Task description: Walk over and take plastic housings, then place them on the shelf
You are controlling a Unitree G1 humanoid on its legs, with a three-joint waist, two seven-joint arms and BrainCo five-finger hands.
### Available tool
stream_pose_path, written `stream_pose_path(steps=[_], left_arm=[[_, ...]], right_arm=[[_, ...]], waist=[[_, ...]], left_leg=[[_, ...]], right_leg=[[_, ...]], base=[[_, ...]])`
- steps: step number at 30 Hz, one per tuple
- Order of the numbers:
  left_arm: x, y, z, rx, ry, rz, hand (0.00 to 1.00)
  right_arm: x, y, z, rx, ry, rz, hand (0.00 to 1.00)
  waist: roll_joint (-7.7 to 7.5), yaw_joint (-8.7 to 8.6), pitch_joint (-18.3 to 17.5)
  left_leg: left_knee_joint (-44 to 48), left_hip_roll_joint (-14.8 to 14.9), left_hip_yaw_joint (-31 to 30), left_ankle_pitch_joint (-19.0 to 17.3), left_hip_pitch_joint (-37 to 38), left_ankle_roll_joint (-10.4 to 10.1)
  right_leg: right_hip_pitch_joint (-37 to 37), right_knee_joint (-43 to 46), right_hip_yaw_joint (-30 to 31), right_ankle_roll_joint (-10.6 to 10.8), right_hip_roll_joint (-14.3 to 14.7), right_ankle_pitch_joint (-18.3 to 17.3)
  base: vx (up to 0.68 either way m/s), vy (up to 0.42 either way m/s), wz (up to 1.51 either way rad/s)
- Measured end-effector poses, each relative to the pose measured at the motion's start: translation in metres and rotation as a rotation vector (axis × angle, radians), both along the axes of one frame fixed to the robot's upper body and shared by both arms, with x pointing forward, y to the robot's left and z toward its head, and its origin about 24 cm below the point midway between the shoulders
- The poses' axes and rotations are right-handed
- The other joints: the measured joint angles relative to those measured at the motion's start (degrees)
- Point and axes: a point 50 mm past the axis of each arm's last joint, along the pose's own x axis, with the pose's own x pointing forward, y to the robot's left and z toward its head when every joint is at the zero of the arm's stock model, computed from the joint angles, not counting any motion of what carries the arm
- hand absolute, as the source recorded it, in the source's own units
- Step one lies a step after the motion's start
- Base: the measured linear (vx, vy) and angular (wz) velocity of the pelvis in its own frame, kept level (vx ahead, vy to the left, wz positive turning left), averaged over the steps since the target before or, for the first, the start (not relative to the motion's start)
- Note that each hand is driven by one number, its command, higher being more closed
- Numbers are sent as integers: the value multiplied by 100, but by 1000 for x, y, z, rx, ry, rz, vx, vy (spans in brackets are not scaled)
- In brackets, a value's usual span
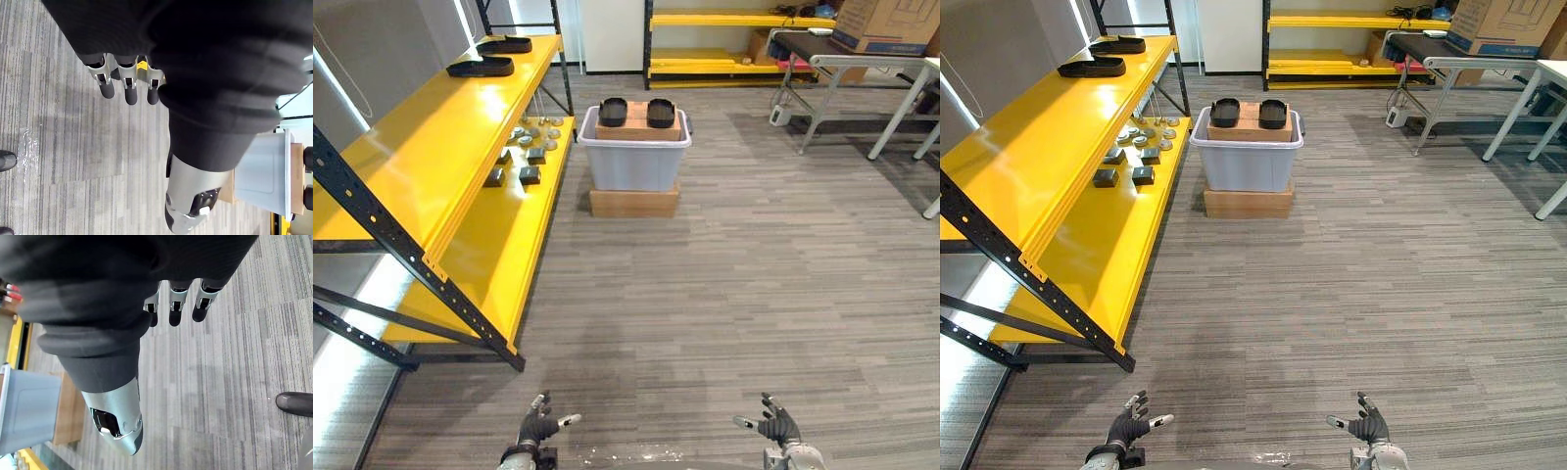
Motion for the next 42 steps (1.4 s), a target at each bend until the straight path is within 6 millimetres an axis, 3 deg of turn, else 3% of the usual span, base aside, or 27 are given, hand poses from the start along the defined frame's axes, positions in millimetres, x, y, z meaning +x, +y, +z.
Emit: stream_pose_path(steps=[6,12,15,16,17,18,19,21,24,25,26,27,28,29,30,31,32,33,34,36,39,42], left_arm=[[12,7,11,19,-72,11,0],[24,8,19,27,-129,25,0],[31,4,25,22,-169,23,0],[31,4,25,22,-169,22,0],[33,4,26,25,-174,18,0],[36,5,27,30,-180,14,0],[39,8,29,43,-186,14,0],[44,9,31,53,-200,17,0],[55,8,36,55,-231,14,0],[57,8,37,60,-238,18,0],[58,8,38,62,-240,20,0],[58,7,37,61,-239,21,0],[57,4,36,52,-234,23,0],[56,3,35,49,-229,25,0],[55,2,34,47,-227,19,0],[54,1,33,45,-218,18,0],[51,-1,30,38,-202,22,0],[46,-3,27,29,-188,27,0],[45,-3,26,27,-180,28,0],[43,-5,23,21,-169,31,0],[43,-6,23,17,-168,33,0],[43,-9,23,9,-170,37,0]], right_arm=[[13,0,4,7,-35,-12,0],[35,-2,12,-2,-98,-31,0],[40,-7,15,-12,-110,-34,0],[39,-7,15,-7,-109,-42,0],[39,-6,15,-5,-111,-46,0],[39,-5,15,-3,-111,-46,0],[39,-5,15,-2,-108,-45,0],[45,-6,17,-14,-122,-47,0],[69,-4,30,-12,-200,-38,0],[77,-3,36,-12,-239,-29,0],[79,-3,39,-15,-252,-28,0],[81,-4,42,-25,-269,-31,0],[78,-6,42,-33,-267,-36,0],[79,-6,44,-35,-276,-34,0],[81,-5,46,-34,-287,-27,0],[80,-5,45,-34,-285,-27,0],[78,-5,44,-35,-277,-27,0],[75,-3,41,-36,-263,-7,0],[74,-1,41,-35,-259,4,0],[74,0,40,-33,-260,10,0],[73,-1,40,-33,-259,-1,0],[68,-4,37,-28,-239,-22,0]], waist=[[-40,15,73],[94,32,207],[184,34,272],[194,45,281],[200,20,323],[187,6,384],[194,-3,448],[195,-20,492],[341,-130,778],[316,-185,833],[265,-187,836],[159,-211,874],[185,-250,863],[218,-252,848],[289,-292,841],[337,-294,847],[431,-313,865],[511,-277,886],[504,-228,900],[411,-114,953],[305,40,1020],[259,192,1060]], left_leg=[[198,1,128,-116,-240,51],[905,25,490,-698,-503,121],[1281,-61,600,-1115,-610,222],[1299,-135,605,-1182,-527,295],[1257,-189,573,-1235,-365,389],[1253,-217,535,-1251,-260,418],[1244,-221,475,-1311,-118,465],[1094,-179,362,-1337,50,443],[859,137,261,-1415,414,303],[811,190,212,-1465,537,215],[809,179,186,-1509,593,138],[818,163,138,-1648,822,-94],[941,284,41,-1723,902,-215],[1157,358,17,-1724,840,-219],[2187,572,56,-1678,453,-302],[2806,691,101,-1569,223,-477],[3922,934,137,-1177,-207,-711],[5931,1462,255,-721,-873,-581],[6607,1624,377,-741,-1106,-549],[7625,1745,577,-927,-1723,-255],[6789,1359,670,-1055,-2595,-118],[3863,693,610,-962,-2906,-193]], right_leg=[[-218,-36,110,3,-5,0],[-396,178,431,172,-37,-139],[-890,1378,463,403,-201,-764],[-1223,2204,367,508,-313,-967],[-1701,3324,240,539,-436,-954],[-1949,3826,142,553,-502,-990],[-2262,4278,62,503,-543,-1113],[-2649,4126,-216,413,-554,-1191],[-3068,2790,-531,263,-249,-844],[-3168,1971,-506,248,-169,-392],[-3184,1595,-483,244,-164,-168],[-3209,1395,-366,108,-163,404],[-3295,1872,-324,-243,-154,789],[-3406,2231,-383,-304,-150,503],[-3398,2635,-539,-439,-118,56],[-3283,2668,-587,-499,-65,-78],[-2994,2613,-730,-582,31,-255],[-2376,2362,-824,-715,247,-434],[-2113,2230,-796,-771,330,-474],[-1337,1718,-673,-809,398,-522],[-326,849,-517,-742,328,-583],[356,404,-402,-539,118,-678]], base=[[49,-3,-9],[80,40,-33],[61,96,-24],[134,112,-7],[190,102,2],[253,66,18],[287,40,27],[297,18,29],[355,-46,28],[358,-77,27],[504,-135,38],[660,-220,37],[561,-195,34],[669,-302,33],[461,-243,24],[707,-359,32],[634,-300,23],[749,-332,12],[616,-253,-7],[509,-154,-16],[534,-51,-12],[457,67,-20]])
